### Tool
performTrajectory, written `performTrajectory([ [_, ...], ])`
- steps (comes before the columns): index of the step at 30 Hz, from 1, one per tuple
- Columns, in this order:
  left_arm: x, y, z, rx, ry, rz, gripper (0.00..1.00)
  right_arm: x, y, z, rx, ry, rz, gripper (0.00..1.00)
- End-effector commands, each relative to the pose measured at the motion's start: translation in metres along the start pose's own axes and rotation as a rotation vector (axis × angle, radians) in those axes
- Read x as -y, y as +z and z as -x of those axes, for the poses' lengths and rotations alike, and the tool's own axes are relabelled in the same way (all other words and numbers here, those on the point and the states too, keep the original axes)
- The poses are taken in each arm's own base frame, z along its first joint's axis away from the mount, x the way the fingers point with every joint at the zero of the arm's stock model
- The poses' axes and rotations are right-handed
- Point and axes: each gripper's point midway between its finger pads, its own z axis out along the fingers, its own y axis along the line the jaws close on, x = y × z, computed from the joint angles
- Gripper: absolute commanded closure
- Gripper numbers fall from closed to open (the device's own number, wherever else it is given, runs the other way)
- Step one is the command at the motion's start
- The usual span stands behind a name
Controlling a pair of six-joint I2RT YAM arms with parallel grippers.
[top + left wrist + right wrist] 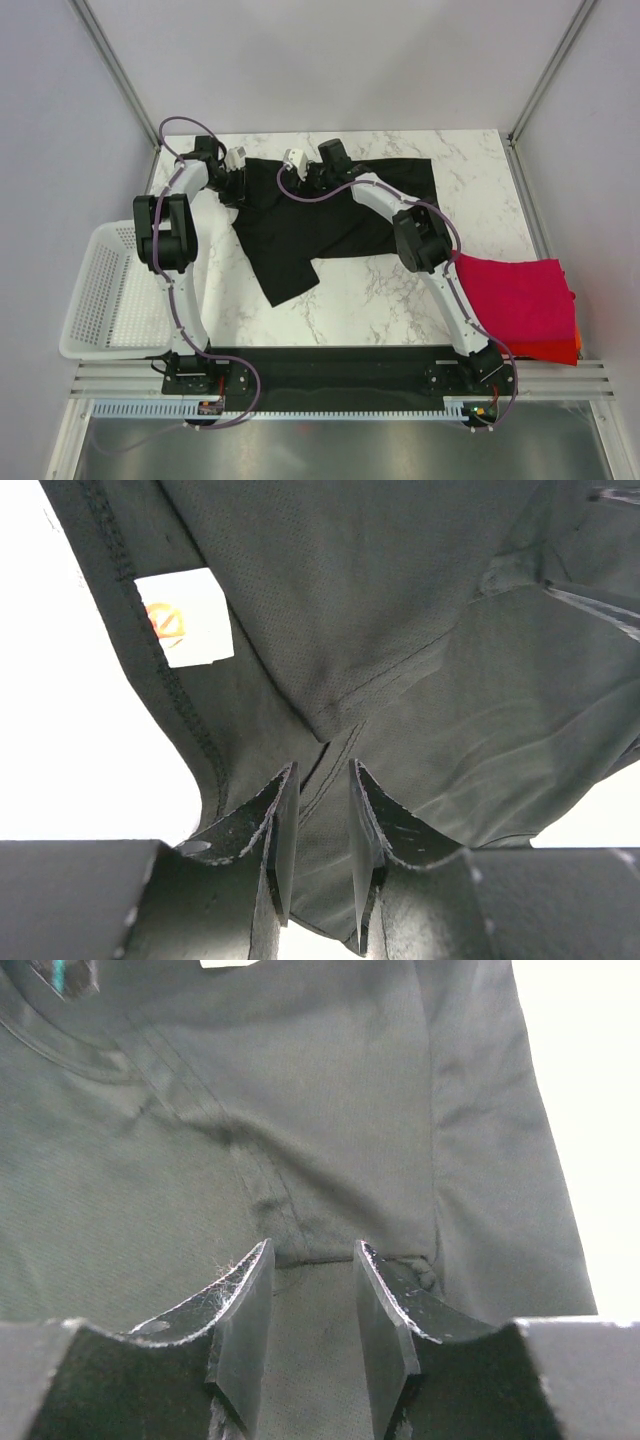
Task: Fold and stack the t-shirts
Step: Fold the tshirt
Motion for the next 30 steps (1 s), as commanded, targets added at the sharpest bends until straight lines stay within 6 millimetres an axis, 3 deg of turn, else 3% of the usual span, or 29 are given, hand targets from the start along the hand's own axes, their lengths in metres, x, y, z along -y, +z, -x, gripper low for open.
performTrajectory([
  [1,0.01,-0.009,0.014,0.037,-0.015,-0.025,0.67,0.003,0.004,0.011,0.024,-0.052,-0.003,0.55],
  [11,0.006,-0.008,0.015,0.038,-0.016,-0.011,0.66,-0.001,0.007,0.012,0.031,-0.043,0.018,0.55],
  [18,0.005,-0.006,0.013,0.033,-0.016,-0.003,0.66,-0.01,0.003,0.023,0.051,-0.043,0.048,0.55],
  [26,0.004,-0.005,0.015,0.036,-0.019,-0.004,0.66,-0.013,0.008,0.014,0.032,-0.04,0.052,0.53],
  [30,0.003,-0.005,0.015,0.036,-0.017,0.002,0.66,-0.012,0.013,0.009,0.018,-0.04,0.042,0.58],
])
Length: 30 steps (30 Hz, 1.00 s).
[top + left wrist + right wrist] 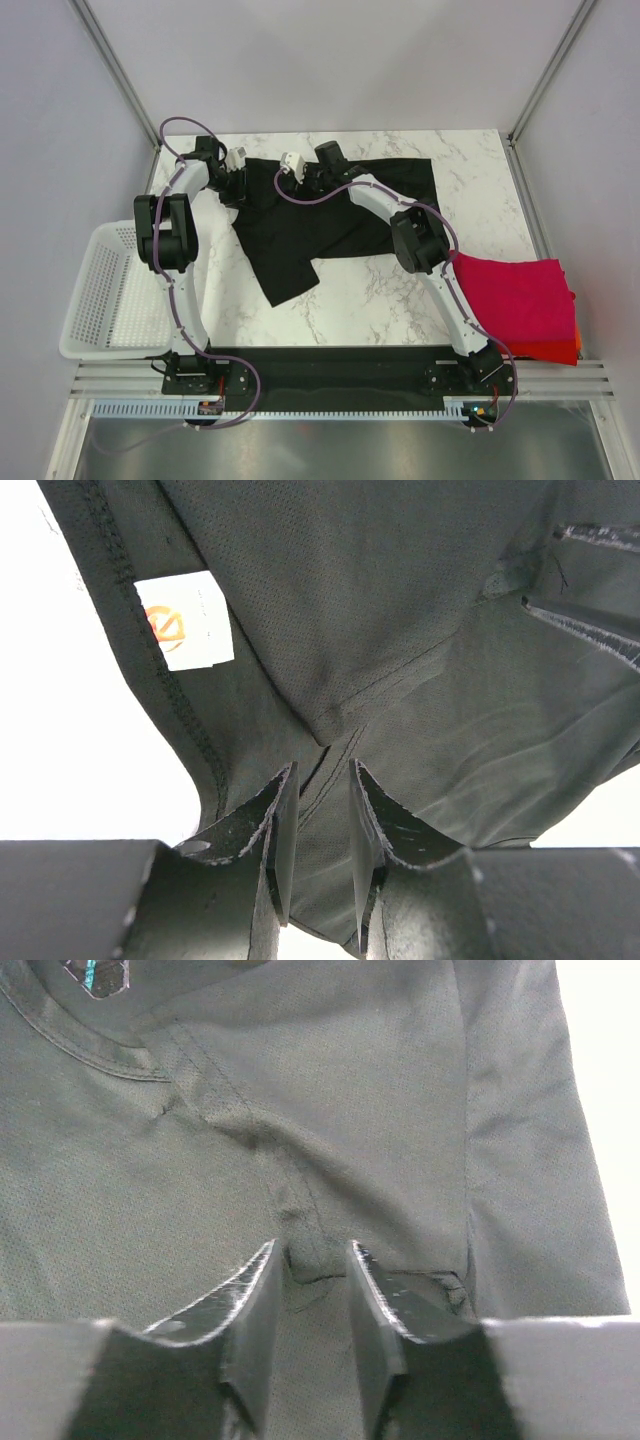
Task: Fold and stack the t-shirts
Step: Fold the tshirt
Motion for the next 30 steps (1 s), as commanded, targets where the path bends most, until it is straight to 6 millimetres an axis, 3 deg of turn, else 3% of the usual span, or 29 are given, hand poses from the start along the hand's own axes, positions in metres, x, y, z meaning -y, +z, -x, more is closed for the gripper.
performTrajectory([
  [1,0.005,-0.006,0.014,0.034,-0.01,-0.001,0.66,-0.001,0.006,0.011,0.023,-0.037,0.009,0.61],
  [8,0.003,-0.004,0.012,0.028,-0.012,0.006,0.66,-0.002,0.003,0.008,-0.002,-0.051,0.017,0.87],
  [11,0.003,-0.004,0.013,0.029,-0.009,0.006,0.66,0.0,-0.004,0.017,0.004,-0.059,0.007,0.93],
  [20,0.006,-0.002,0.017,0.036,-0.004,0.005,0.66,0.004,-0.03,0.034,0.003,-0.089,-0.019,0.97],
  [30,0.007,-0.004,0.021,0.047,0.004,0.012,0.66,0.006,-0.042,0.029,-0.028,-0.097,-0.042,0.96],
])
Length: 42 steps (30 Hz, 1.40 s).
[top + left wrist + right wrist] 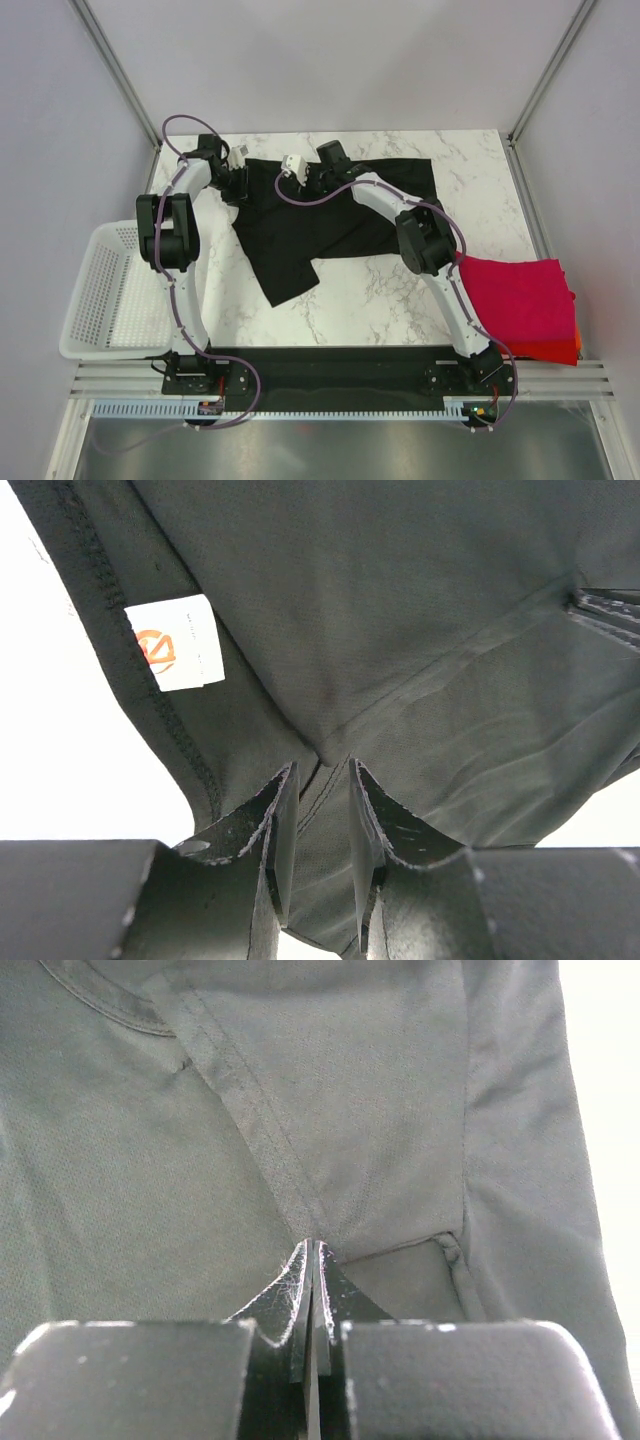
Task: Fold and stack the t-shirts
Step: Fold the tshirt
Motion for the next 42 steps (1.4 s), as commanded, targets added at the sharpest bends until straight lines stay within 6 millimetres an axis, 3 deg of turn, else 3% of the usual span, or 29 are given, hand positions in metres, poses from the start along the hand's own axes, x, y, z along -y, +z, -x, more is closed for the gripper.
performTrajectory([
  [1,0.004,-0.008,0.015,0.04,-0.009,0.012,0.66,0.013,-0.025,0.029,0.035,-0.051,-0.044,0.95],
  [4,0.007,-0.015,0.02,0.06,0.005,0.01,0.65,0.018,-0.03,0.031,0.026,-0.039,-0.072,0.54],
  [5,0.009,-0.018,0.023,0.069,0.009,0.01,0.64,0.018,-0.031,0.032,0.024,-0.03,-0.077,0.52],
  [8,0.019,-0.041,0.038,0.127,0.064,0.013,0.62,0.025,-0.05,0.04,0.022,-0.034,-0.113,0.49],
  [12,0.037,-0.079,0.045,0.183,0.251,0.001,0.6,0.04,-0.116,0.04,0.013,-0.056,-0.177,0.48],
  [15,0.036,-0.096,0.036,0.169,0.376,0.031,0.6,0.056,-0.172,0.019,-0.013,-0.097,-0.203,0.49],
  [16,0.034,-0.098,0.033,0.163,0.411,0.042,0.6,0.06,-0.192,-0.004,-0.06,-0.067,-0.194,0.49],
  [18,0.032,-0.101,0.024,0.138,0.421,0.055,0.6,0.06,-0.216,-0.022,-0.114,-0.06,-0.174,0.49],
  [19,0.032,-0.101,0.022,0.133,0.423,0.054,0.6,0.05,-0.23,-0.048,-0.188,-0.042,-0.12,0.5],
  [23,0.028,-0.097,0.017,0.114,0.373,0.067,0.61,0.017,-0.267,-0.094,-0.33,-0.028,-0.009,0.53],
  [26,0.024,-0.089,0.014,0.094,0.336,0.069,0.62,-0.023,-0.287,-0.133,-0.438,-0.01,0.095,0.55],
  [29,0.022,-0.085,0.003,0.067,0.351,0.062,0.62,-0.042,-0.31,-0.144,-0.477,0.003,0.15,0.55],
  [30,0.033,-0.08,-0.005,0.04,0.404,0.043,0.62,-0.053,-0.317,-0.148,-0.495,0.025,0.181,0.55],
  [33,0.034,-0.077,-0.023,-0.009,0.459,0.037,0.62,-0.066,-0.33,-0.15,-0.519,0.009,0.22,0.54],
  [38,0.037,-0.071,-0.049,-0.088,0.477,0.033,0.61,-0.083,-0.339,-0.169,-0.582,-0.008,0.275,0.53],
  [42,0.044,-0.07,-0.068,-0.14,0.554,0.03,0.59,-0.084,-0.343,-0.181,-0.598,-0.008,0.29,0.52],
])
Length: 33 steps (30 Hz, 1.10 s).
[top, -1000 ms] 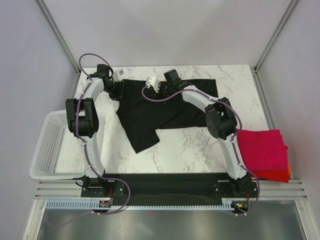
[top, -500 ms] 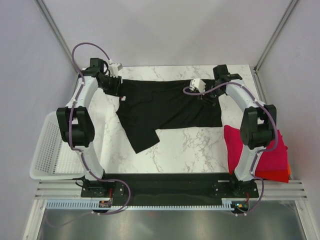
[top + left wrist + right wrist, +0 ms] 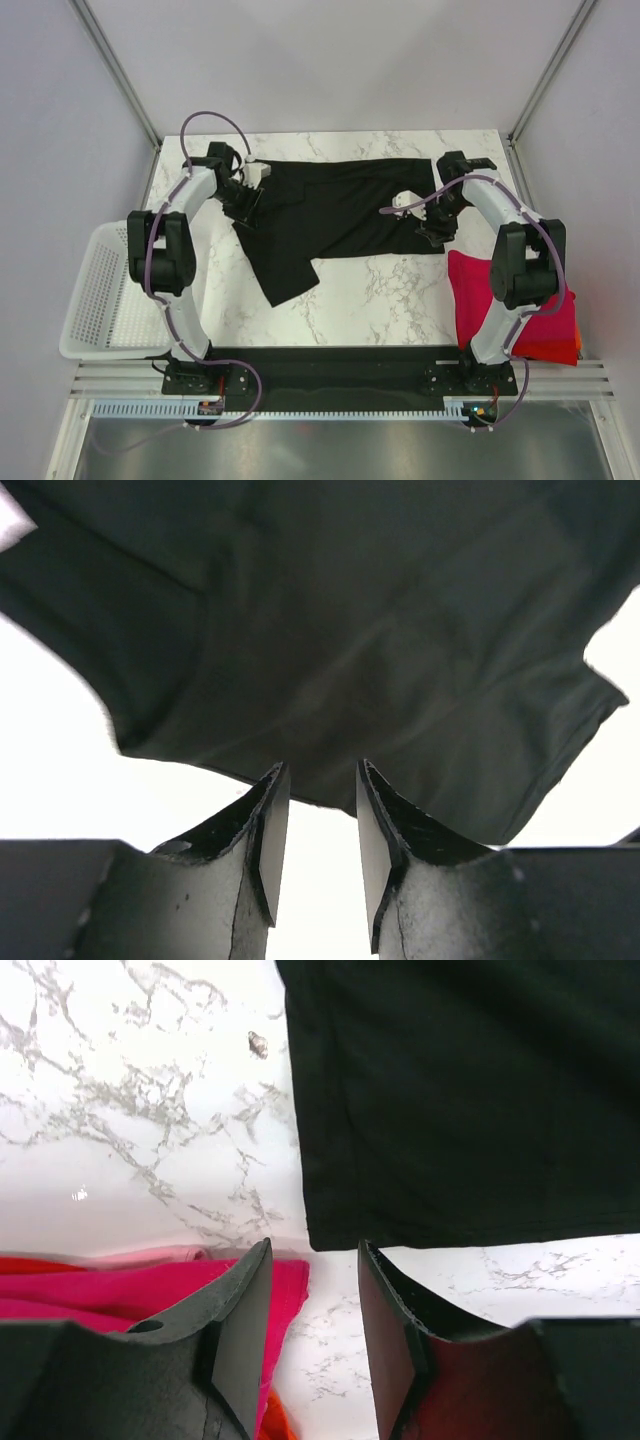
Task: Fold and stack the t-shirts
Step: Fold the tshirt
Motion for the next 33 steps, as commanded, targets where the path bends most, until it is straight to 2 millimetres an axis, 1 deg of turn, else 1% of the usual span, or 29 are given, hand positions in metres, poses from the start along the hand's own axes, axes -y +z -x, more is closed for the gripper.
performTrajectory([
  [1,0.013,-0.016,-0.011,-0.026,0.121,0.015,0.59,-0.007,-0.003,-0.008,-0.015,-0.043,0.031,0.52],
  [4,0.013,-0.017,-0.015,-0.037,0.143,0.027,0.58,-0.006,0.003,-0.012,-0.027,-0.042,0.045,0.52],
  [11,0.017,-0.021,-0.022,-0.049,0.183,0.031,0.57,-0.007,0.029,-0.027,-0.061,-0.013,0.077,0.52],
  [12,0.018,-0.022,-0.023,-0.047,0.196,0.031,0.57,-0.003,0.031,-0.029,-0.07,-0.015,0.064,0.52],
  [19,0.024,-0.027,-0.023,-0.044,0.216,0.04,0.57,0.002,0.043,-0.036,-0.088,-0.002,0.057,0.52],
  [23,0.029,-0.027,-0.025,-0.053,0.223,0.034,0.58,0.004,0.049,-0.046,-0.11,-0.003,0.051,0.53],
  [25,0.034,-0.026,-0.031,-0.065,0.238,0.024,0.57,0.004,0.051,-0.05,-0.118,0.001,0.054,0.53],
  [27,0.044,-0.031,-0.039,-0.073,0.285,0.001,0.57,0.004,0.053,-0.055,-0.126,0.008,0.054,0.53],
  [28,0.047,-0.028,-0.052,-0.101,0.301,-0.012,0.57,0.003,0.053,-0.056,-0.128,0.01,0.055,0.53],
  [30,0.055,-0.033,-0.065,-0.122,0.382,-0.022,0.55,0.0,0.054,-0.059,-0.134,0.01,0.063,0.55],
  [31,0.06,-0.03,-0.081,-0.159,0.393,-0.044,0.55,0.0,0.055,-0.06,-0.135,0.011,0.064,0.58],
  [32,0.062,-0.031,-0.088,-0.173,0.427,-0.053,0.55,0.0,0.055,-0.061,-0.138,0.015,0.061,0.67],
  [33,0.069,-0.034,-0.095,-0.184,0.45,-0.063,0.55,0.001,0.055,-0.062,-0.138,0.018,0.058,0.75],
])
